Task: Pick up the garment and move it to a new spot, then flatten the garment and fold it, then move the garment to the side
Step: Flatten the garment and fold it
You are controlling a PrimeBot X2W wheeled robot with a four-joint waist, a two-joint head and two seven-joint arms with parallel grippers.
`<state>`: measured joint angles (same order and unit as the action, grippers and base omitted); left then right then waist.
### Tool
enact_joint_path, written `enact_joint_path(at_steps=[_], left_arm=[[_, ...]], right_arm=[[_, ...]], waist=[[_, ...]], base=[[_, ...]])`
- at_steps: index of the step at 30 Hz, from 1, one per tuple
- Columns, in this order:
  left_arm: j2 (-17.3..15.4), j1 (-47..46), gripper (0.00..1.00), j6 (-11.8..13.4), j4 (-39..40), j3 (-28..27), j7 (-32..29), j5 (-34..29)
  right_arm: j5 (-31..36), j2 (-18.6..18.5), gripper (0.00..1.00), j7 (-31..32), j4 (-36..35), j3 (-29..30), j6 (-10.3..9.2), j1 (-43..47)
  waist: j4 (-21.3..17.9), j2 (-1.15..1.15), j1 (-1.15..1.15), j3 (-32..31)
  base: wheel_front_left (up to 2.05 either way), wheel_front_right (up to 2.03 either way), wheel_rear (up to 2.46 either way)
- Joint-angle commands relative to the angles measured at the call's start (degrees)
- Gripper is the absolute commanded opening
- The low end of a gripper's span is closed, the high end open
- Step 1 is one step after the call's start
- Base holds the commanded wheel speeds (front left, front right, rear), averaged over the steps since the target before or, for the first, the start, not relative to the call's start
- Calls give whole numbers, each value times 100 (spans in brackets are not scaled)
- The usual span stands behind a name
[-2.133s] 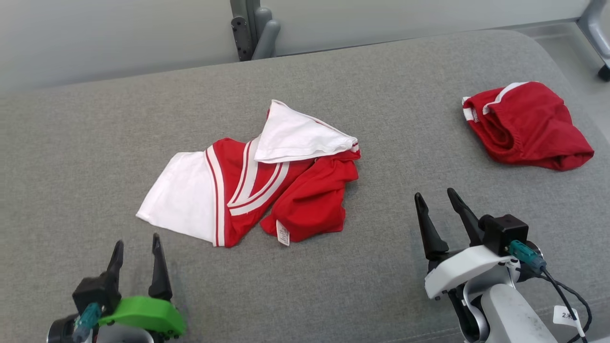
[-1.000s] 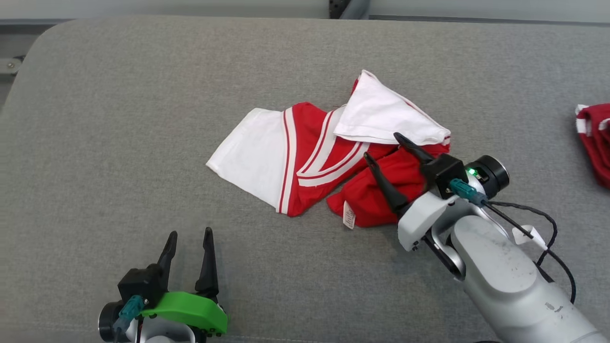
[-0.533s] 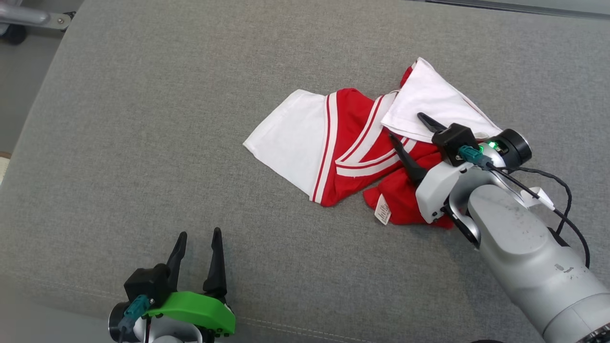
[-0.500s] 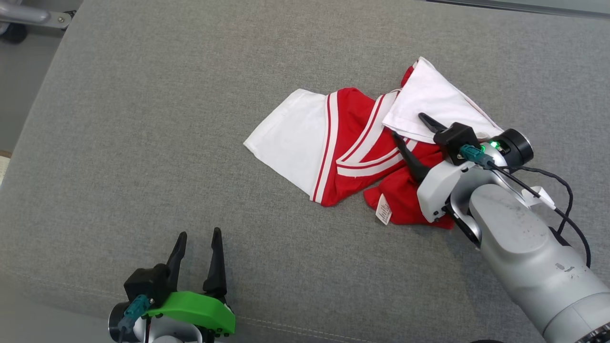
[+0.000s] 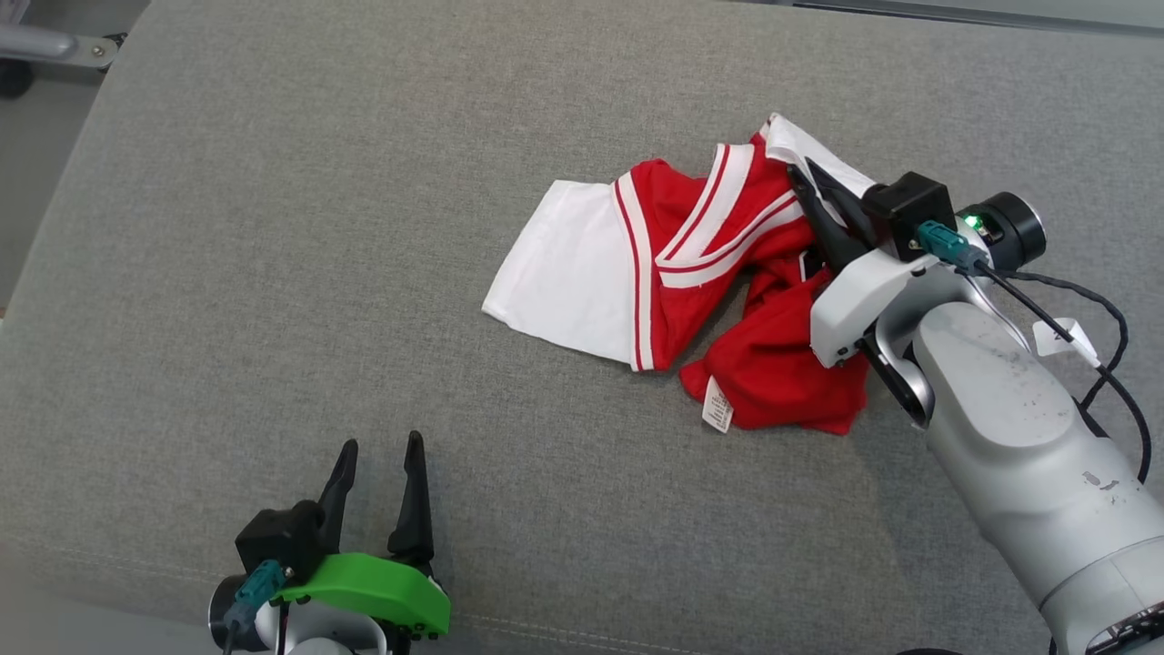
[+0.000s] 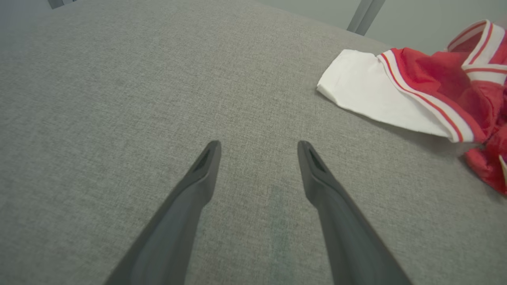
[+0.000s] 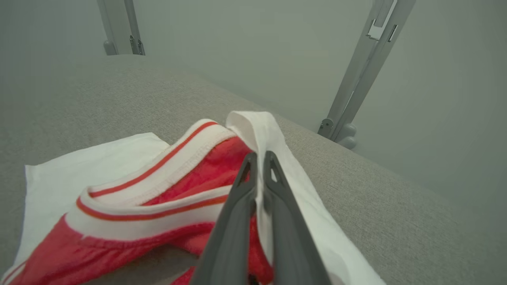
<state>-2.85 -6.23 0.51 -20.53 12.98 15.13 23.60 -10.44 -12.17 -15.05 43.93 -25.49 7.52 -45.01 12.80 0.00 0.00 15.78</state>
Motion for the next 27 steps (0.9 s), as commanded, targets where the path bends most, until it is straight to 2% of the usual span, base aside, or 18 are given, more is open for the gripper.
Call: enact_joint_path(at_steps=[1, 8, 15, 20, 23, 27], left_arm=[[-13, -29, 100, 10, -12, -10, -3, 29], [-13, 17, 100, -37, -88, 17, -3, 78], [-13, 33, 100, -69, -147, 112, -2, 95], [-13, 11, 100, -77, -217, 232, -2, 150], [-13, 25, 100, -59, -226, 258, -3, 194], [-13, 90, 100, -48, -225, 273, -3, 198]], right_arm=[[-47, -36, 0, -13, -92, 32, -7, -46], [-193, 77, 0, -14, -628, -56, -7, -43], [-563, 475, 0, -14, -1199, -506, -7, -372], [-901, 762, 0, -14, -1518, -618, -6, -960], [-1002, 825, 0, -14, -1631, -566, -6, -1115], [-1240, 879, 0, -14, -2107, -149, -7, -1228]], waist=[[-17, 0, 0, -37], [5, 0, 0, -137], [148, 0, 0, -183], [368, 0, 0, -221], [437, 0, 0, -236], [488, 0, 0, -258]], base=[[0, 0, 0], [0, 0, 0], [0, 0, 0], [0, 0, 0], [0, 0, 0], [0, 0, 0]])
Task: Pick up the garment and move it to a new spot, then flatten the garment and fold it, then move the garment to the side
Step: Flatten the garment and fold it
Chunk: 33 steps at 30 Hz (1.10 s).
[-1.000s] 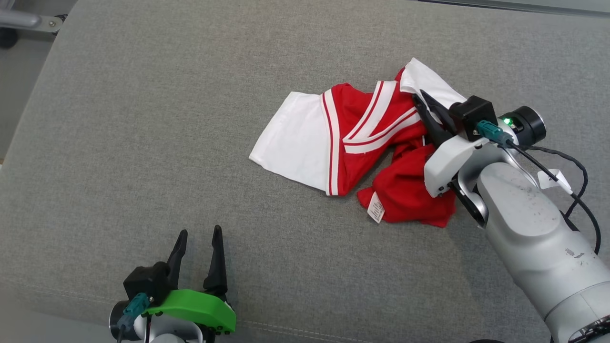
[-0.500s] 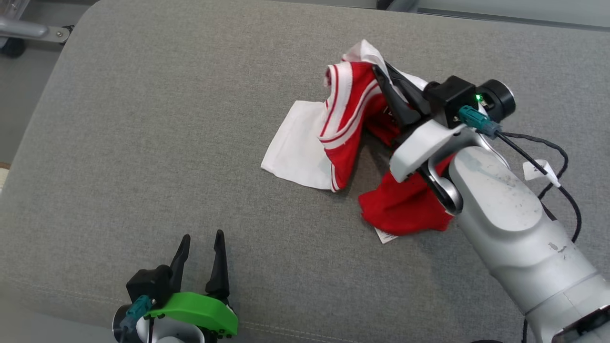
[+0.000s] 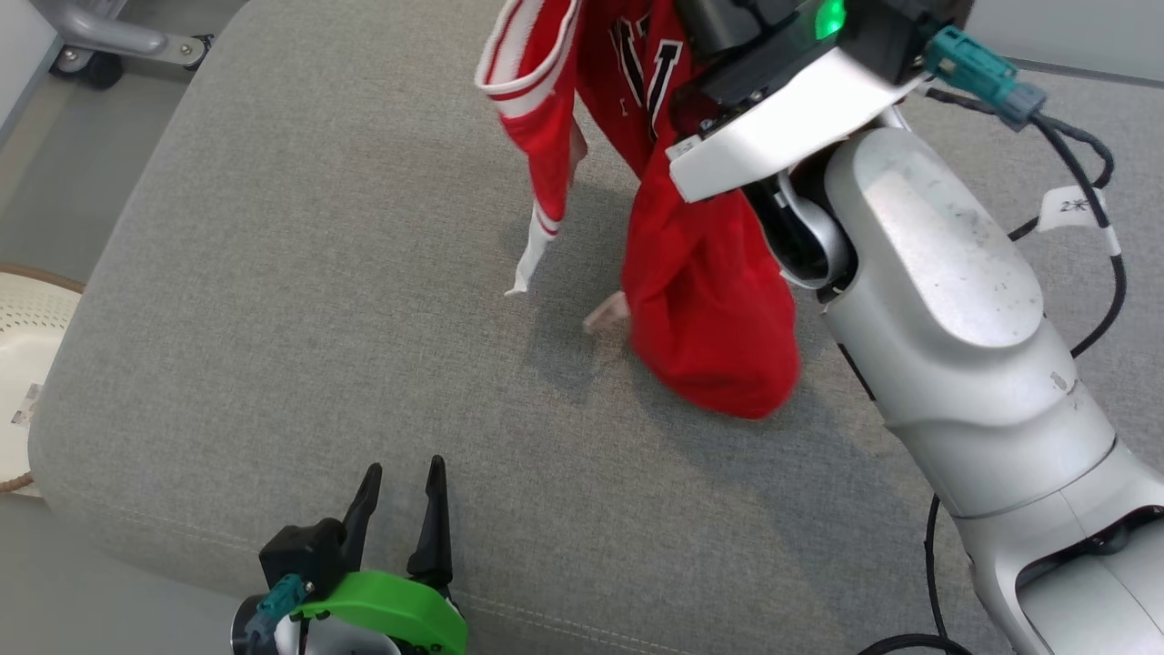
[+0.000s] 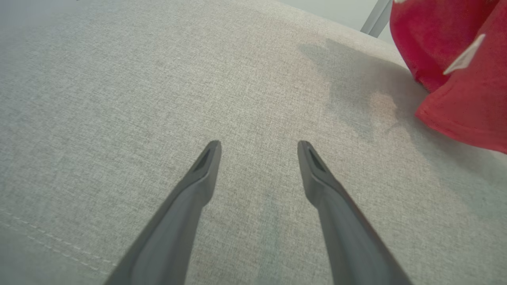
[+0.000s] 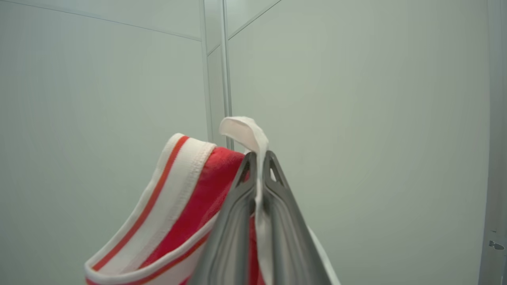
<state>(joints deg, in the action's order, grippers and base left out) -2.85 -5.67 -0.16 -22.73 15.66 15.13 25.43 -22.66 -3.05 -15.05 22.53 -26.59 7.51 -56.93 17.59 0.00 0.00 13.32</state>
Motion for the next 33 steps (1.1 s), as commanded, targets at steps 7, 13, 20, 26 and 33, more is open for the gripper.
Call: enact_joint_path(at_steps=[7, 13, 20, 26, 33], left_arm=[[-12, 29, 100, 26, 12, -22, -2, -47], [-12, -121, 100, -22, -14, -21, -3, -173], [-13, -245, 100, -74, -106, -52, -2, -304], [-15, -140, 100, -129, -213, -140, -2, -375], [-14, -89, 100, -178, -291, -130, -2, -367]], right_arm=[[262, -468, 0, -13, 141, 862, -6, 894], [442, -1110, 18, -14, 1060, 1653, -3, 1902], [655, -1243, 100, -14, 1883, 2273, -3, 2419], [758, -983, 100, -14, 1506, 2424, -3, 2724], [438, -644, 100, -15, 873, 1452, -4, 3113]], waist=[[-215, 0, 0, 14], [-490, 0, 0, 103], [-779, 0, 0, 107], [-968, 0, 0, -84], [-994, 0, 0, -189]], base=[[0, 0, 0], [0, 0, 0], [0, 0, 0], [0, 0, 0], [0, 0, 0]])
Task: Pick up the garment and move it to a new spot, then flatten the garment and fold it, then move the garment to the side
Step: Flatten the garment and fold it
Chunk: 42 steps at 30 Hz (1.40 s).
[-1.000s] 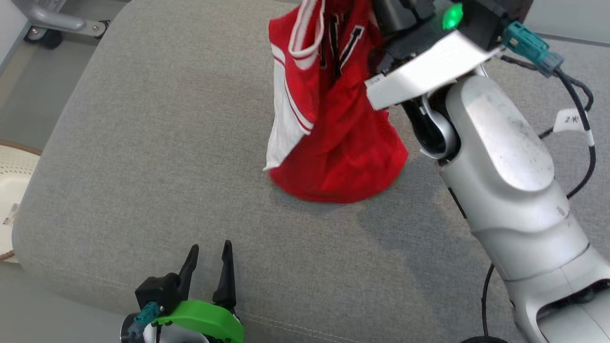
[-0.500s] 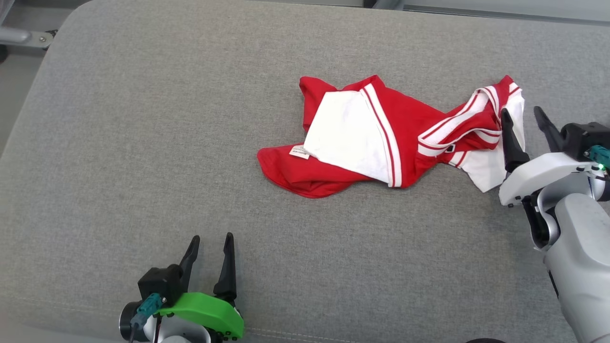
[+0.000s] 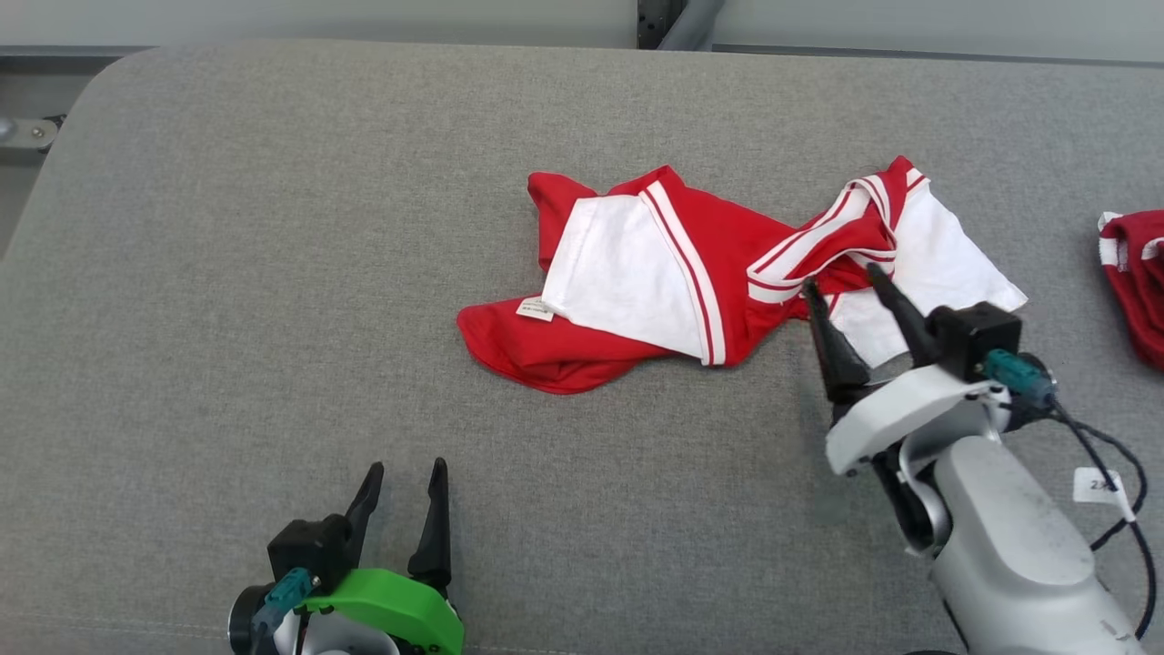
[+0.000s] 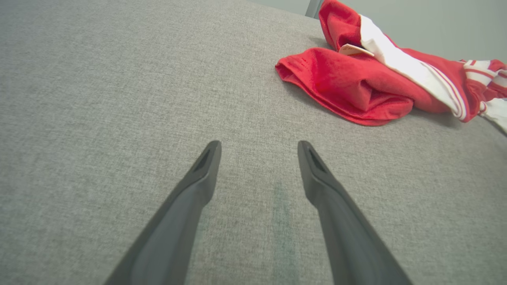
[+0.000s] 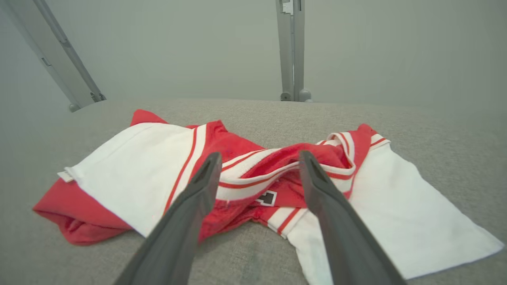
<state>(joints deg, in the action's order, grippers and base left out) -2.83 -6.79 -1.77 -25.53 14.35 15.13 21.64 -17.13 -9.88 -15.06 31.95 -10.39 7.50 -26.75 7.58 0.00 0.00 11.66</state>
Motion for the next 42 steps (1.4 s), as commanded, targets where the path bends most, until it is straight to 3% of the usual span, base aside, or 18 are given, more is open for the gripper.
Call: enact_joint_path(at_steps=[1, 5, 11, 22, 23, 24, 25, 27, 34, 42], left_arm=[[-16, 29, 100, -22, -18, 21, -2, 36], [-16, 57, 100, -13, -29, 87, -2, 121], [-16, 120, 100, 21, -55, 133, -2, 204], [-16, 62, 100, 61, 21, 254, -2, 393], [-16, 27, 100, 63, 20, 263, -2, 406], [-16, -1, 100, 64, 22, 271, -2, 405], [-15, -22, 100, 68, 30, 278, -2, 406], [-16, -40, 100, 74, 39, 278, -2, 415], [-15, 17, 100, 36, 20, 207, -2, 361], [-16, 31, 100, -13, -18, 69, -2, 277]], right_arm=[[-155, 46, 100, -13, -102, -385, -3, 122], [-279, 53, 100, -13, -93, -1074, -4, 138], [-389, 31, 100, -13, 334, -1586, -4, 27], [364, -87, 100, -13, 863, -1712, -4, -240], [410, -67, 97, -13, 903, -1688, -4, -262], [496, -74, 78, -13, 947, -1662, -4, -291], [539, -58, 47, -13, 965, -1635, -4, -312], [601, -15, 0, -13, 986, -1587, -4, -341], [581, -75, 0, -13, 731, -1407, -4, -235], [632, -359, 0, -14, -210, -1201, -4, 216]], waist=[[27, 0, 0, -26], [154, 0, 0, -8], [362, 0, 0, 34], [451, 0, 0, 182], [455, 0, 0, 197], [458, 0, 0, 208], [460, 0, 0, 221], [464, 0, 0, 237], [364, 0, 0, 200], [-147, 0, 0, -10]], base=[[0, 0, 0], [0, 0, 0], [0, 0, 0], [0, 0, 0], [0, 0, 0], [0, 0, 0], [0, 0, 0], [0, 0, 0], [0, 0, 0], [0, 0, 0]])
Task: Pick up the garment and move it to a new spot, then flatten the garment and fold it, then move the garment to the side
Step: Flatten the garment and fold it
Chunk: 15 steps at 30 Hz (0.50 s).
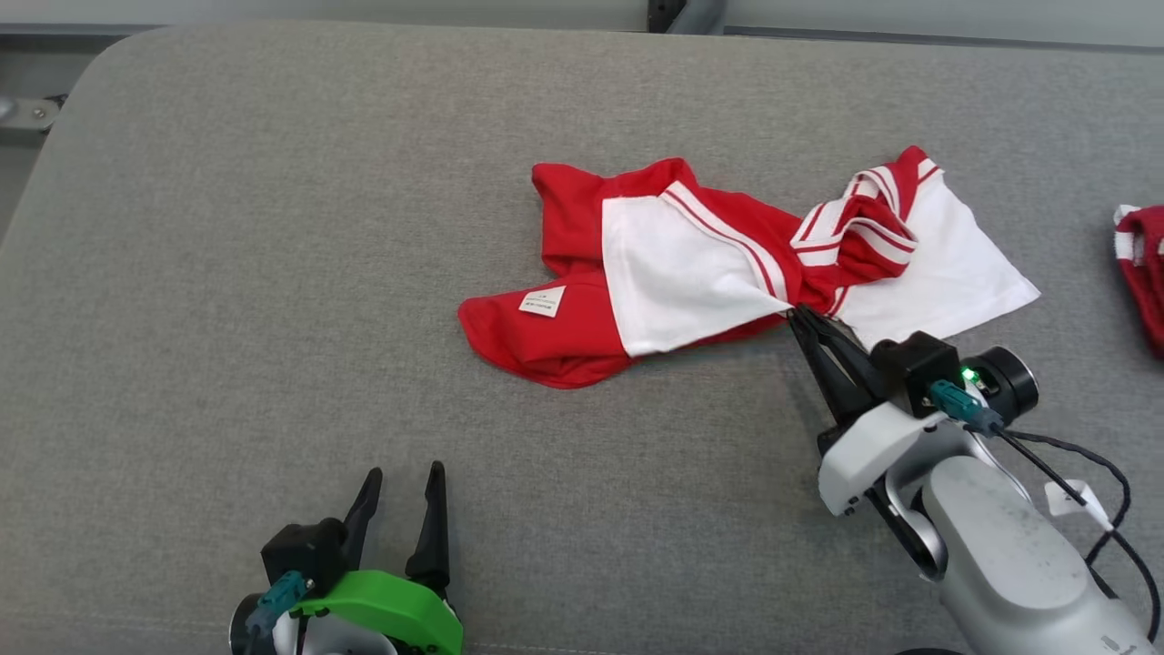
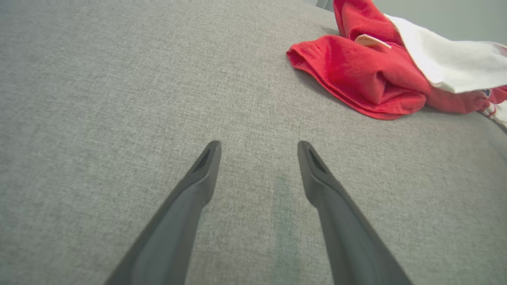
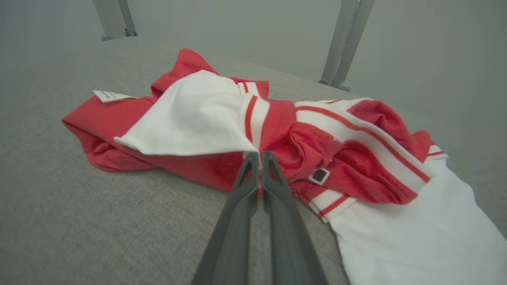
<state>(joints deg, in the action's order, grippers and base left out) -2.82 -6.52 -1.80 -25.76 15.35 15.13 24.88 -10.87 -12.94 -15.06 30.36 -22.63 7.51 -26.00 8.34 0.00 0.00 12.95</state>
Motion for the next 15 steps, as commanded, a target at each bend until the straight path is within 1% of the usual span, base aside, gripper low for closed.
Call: enact_joint_path(at_steps=[1, 5, 8, 10, 11, 12, 13, 15], left_arm=[[-17, 7, 100, -21, -3, -39, -3, -62], [-17, 35, 100, -66, -60, -108, -2, -138], [-20, 10, 100, -84, -133, -180, -2, -172], [-18, 5, 100, -89, -147, -199, -2, -172], [-19, -11, 100, -103, -145, -232, -2, -206], [-19, -16, 100, -112, -153, -265, -2, -223], [-19, -27, 100, -122, -164, -291, -2, -239], [-19, -82, 100, -121, -169, -352, -2, -268]], right_arm=[[-2, -126, 0, -14, -186, 89, -5, 244], [-252, -388, 0, -13, -575, 190, -5, 752], [-458, -645, 0, -13, -605, 260, -5, 1114], [-518, -714, 0, -14, -564, 275, -6, 1199], [-638, -730, 29, -14, -562, 336, -5, 1248], [-687, -771, 80, -14, -534, 356, -5, 1299], [-728, -805, 100, -14, -517, 429, -6, 1336], [-797, -762, 100, -13, -595, 601, -5, 1364]], waist=[[-295, 0, 0, -180], [-565, 0, 0, -352], [-729, 0, 0, -444], [-783, 0, 0, -455], [-840, 0, 0, -459], [-888, 0, 0, -469], [-932, 0, 0, -467], [-1010, 0, 0, -460]], base=[[0, 0, 0], [0, 0, 0], [0, 0, 0], [0, 0, 0], [0, 0, 0], [0, 0, 0], [0, 0, 0], [0, 0, 0]])
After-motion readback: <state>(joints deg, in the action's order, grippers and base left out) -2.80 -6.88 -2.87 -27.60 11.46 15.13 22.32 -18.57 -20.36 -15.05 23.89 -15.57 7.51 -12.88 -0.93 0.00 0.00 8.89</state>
